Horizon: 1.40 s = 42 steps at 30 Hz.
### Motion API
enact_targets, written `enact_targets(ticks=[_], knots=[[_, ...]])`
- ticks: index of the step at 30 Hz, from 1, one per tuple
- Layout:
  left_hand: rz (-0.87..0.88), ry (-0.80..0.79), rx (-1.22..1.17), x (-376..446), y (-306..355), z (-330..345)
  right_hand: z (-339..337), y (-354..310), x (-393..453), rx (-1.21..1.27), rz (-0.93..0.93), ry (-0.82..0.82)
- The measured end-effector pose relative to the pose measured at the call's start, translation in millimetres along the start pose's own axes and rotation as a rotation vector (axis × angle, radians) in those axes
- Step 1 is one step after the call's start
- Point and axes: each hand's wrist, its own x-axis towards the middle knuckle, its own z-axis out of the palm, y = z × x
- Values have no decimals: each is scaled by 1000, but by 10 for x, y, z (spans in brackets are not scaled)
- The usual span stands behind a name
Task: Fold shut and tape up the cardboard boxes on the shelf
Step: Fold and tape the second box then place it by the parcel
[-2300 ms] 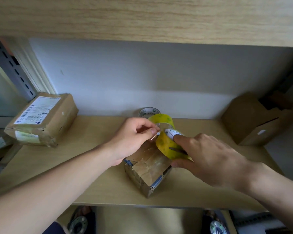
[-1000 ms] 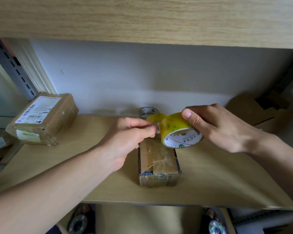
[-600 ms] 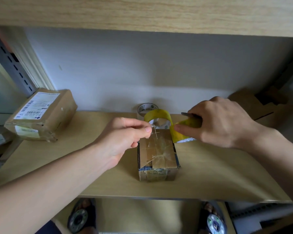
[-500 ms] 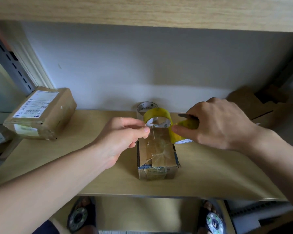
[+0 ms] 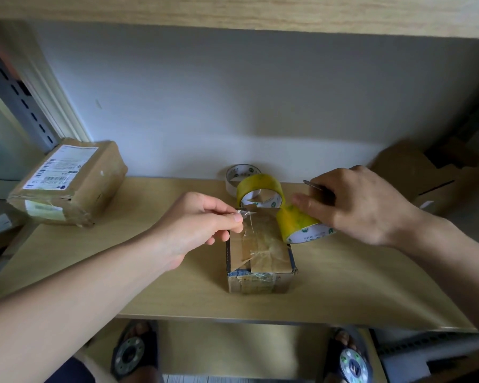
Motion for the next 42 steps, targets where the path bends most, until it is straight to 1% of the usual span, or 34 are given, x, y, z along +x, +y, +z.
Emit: enact_targets(ticks=[4, 9, 14, 19, 22, 27, 30, 33, 37, 40, 42], knots=[[-25, 1, 48, 31, -52, 21, 7, -165, -3, -118, 5, 71], [-40, 40, 41, 88, -118, 24, 21, -262, 102, -178, 16, 43], [0, 49, 140, 116, -187, 40, 48, -295, 160, -198, 1, 51], [94, 77, 327, 150, -205, 54, 88, -376, 219, -247, -26, 78], [131, 69, 368, 177, -226, 58, 112, -411, 230, -282, -28, 106], [183, 73, 468, 210, -242, 54, 120, -390, 216, -274, 7, 120], [182, 65, 527, 231, -259, 60, 105, -315, 194, -188, -2, 90], [114, 7, 438, 255, -299, 12, 81, -193, 184, -103, 7, 28], [-77, -112, 212, 267, -377, -66, 66, -70, 167, 47, 23, -74], [-215, -138, 7, 261, -434, -38, 54, -19, 160, 152, 26, -88], [-236, -127, -37, 260, -453, -13, 33, -4, 171, 176, 35, -83]])
